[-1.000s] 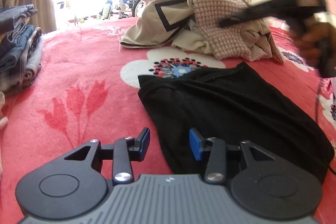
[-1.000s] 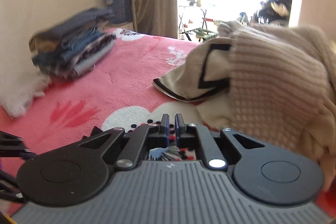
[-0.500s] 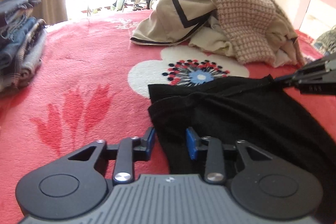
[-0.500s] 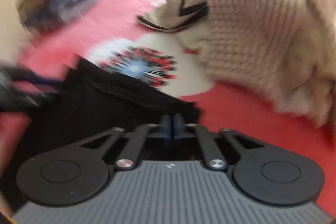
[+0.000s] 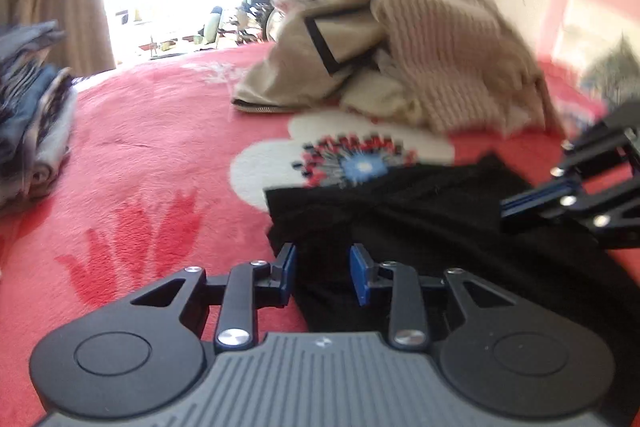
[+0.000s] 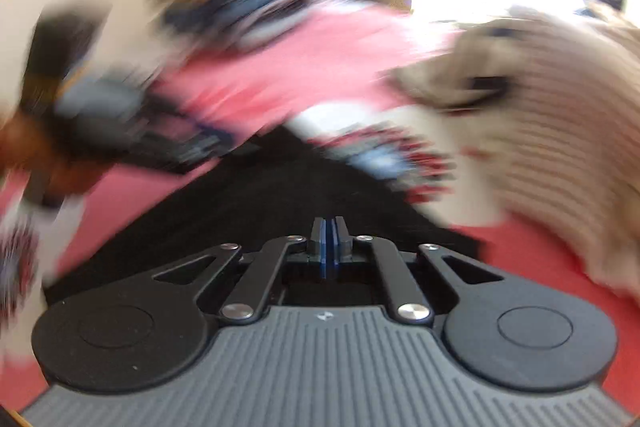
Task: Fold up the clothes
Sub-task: 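Pinch the folded edge with the right gripper and tuck it flat, then open the right gripper and lift both grippers off the t-shirt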
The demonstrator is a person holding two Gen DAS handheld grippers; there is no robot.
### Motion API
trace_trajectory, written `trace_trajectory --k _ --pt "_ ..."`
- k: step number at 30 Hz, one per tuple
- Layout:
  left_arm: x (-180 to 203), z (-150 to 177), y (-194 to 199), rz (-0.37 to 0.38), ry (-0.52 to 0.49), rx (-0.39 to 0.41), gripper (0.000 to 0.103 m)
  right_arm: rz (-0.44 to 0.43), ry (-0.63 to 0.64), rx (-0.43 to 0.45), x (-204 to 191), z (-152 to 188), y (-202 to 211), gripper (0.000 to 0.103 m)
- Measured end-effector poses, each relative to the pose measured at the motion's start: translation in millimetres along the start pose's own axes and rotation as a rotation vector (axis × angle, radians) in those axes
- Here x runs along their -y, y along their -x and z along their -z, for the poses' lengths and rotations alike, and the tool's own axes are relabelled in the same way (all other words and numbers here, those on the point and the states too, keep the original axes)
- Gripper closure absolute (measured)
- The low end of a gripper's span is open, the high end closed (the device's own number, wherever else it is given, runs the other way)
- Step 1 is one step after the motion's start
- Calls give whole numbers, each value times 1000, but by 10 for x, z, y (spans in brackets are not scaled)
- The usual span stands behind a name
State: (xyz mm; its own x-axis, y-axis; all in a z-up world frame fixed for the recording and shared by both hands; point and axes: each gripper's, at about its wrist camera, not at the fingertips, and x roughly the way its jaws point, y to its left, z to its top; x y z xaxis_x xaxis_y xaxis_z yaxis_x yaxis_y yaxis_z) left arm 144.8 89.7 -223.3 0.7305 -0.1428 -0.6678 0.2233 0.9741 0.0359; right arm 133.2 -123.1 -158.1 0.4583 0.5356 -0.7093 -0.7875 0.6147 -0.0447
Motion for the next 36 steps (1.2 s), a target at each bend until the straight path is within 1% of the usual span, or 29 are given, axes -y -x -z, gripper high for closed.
trace_trajectory --k 1,2,3,4,5,6,7,8,11,13,14,15,16,17,18,19,20,21,23,24,26,28,29,30,31,32,33,35,36 --pt "32 7 -13 -1 -15 -3 69 20 35 -40 -4 5 -108 103" --pt "29 20 -16 0 -12 -3 68 70 53 -77 41 20 -218 103" --pt "-8 29 -5 0 5 -3 66 171 19 -95 204 47 -309 103" --pt "-48 28 8 -1 22 -4 66 248 -58 -87 407 51 -339 103" --pt "-81 25 22 -7 32 -3 65 290 -129 -70 554 35 -308 102" --pt "-106 15 42 -11 33 4 66 321 -163 -52 628 9 -245 99" --pt "-129 1 65 -10 33 14 67 335 -174 -30 658 -18 -175 99" --pt "-135 -14 89 1 27 29 67 297 -144 -4 589 -48 -101 99" --pt "-83 -60 151 52 -8 79 67 63 -57 37 327 -146 35 98" --pt "26 -89 43 41 -55 61 67 -90 -3 -15 198 -179 -92 99" --pt "64 -98 -56 20 -68 37 66 -88 8 -46 167 -172 -206 99" --pt "103 -107 -154 -2 -81 12 66 -23 5 -69 179 -151 -334 99" --pt "87 -112 -213 -16 -66 4 62 42 -14 -81 217 -139 -441 99" --pt "23 -113 -236 -24 -25 9 59 106 -80 -68 331 -143 -488 101" --pt "-34 -115 -214 -28 6 14 59 182 -167 -48 472 -144 -480 99" --pt "-85 -120 -152 -29 28 19 60 292 -230 -35 578 -142 -430 96" --pt "-136 -124 -90 -29 50 25 62 371 -247 -30 653 -135 -350 94" --pt "-187 -129 -28 -30 73 30 65 378 -246 -15 697 -121 -234 94" --pt "-221 -110 185 4 57 48 65 287 -236 14 673 -72 111 94" --pt "-214 -90 309 40 44 53 65 228 -215 27 611 -46 288 94" --pt "-147 -14 541 142 20 43 65 86 -128 40 381 7 610 94" --pt "5 124 704 263 -17 3 64 -31 -64 13 132 102 724 94" --pt "82 193 786 324 -35 -17 64 -76 -41 -18 0 174 724 95" --pt "165 292 831 363 -60 -41 63 -113 -22 -46 -114 245 714 95" --pt "239 410 817 359 -92 -72 63 -129 -15 -76 -182 323 674 95" --pt "297 522 780 333 -128 -109 64 -130 -18 -115 -220 426 615 96" --pt "291 592 766 308 -133 -130 67 -115 -20 -149 -229 537 571 97" --pt "165 654 776 257 -91 -145 67 -26 -46 -184 -110 771 568 97" --pt "105 655 807 239 -68 -148 67 7 -105 -177 -4 823 645 95"
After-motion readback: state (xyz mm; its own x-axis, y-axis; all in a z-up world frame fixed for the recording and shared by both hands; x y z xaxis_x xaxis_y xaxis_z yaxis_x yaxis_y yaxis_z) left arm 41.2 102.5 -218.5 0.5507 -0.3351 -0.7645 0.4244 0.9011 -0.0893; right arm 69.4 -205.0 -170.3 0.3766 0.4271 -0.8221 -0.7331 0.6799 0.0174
